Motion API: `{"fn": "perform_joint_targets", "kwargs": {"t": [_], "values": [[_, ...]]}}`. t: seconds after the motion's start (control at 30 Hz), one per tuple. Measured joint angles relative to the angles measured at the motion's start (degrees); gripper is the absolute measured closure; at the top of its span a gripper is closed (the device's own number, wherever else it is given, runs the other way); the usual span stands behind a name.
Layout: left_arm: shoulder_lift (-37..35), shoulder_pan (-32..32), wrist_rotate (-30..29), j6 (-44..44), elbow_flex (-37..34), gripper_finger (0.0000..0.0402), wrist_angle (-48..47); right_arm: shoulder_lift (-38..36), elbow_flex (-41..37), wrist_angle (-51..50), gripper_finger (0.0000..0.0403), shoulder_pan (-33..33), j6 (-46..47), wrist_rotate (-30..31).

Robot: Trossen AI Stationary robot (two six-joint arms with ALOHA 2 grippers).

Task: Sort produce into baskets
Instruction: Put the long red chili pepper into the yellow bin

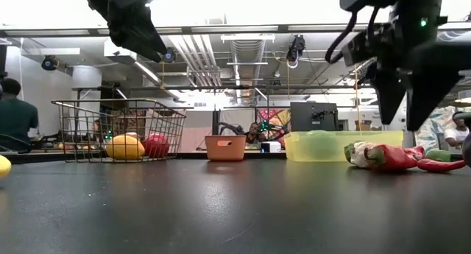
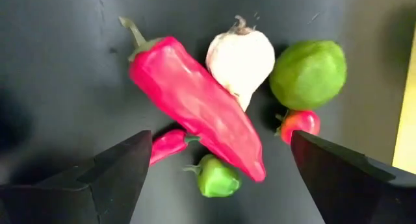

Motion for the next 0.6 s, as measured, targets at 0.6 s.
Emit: {"fn": "perform_joint_targets", "kwargs": {"t": [0.6], "values": [[0.02, 0.02, 0.0, 1.34, 0.0, 0.0104, 0.24, 6.54, -0.36, 4.63, 0.0044, -0.17, -7.09, 0.42]]}}
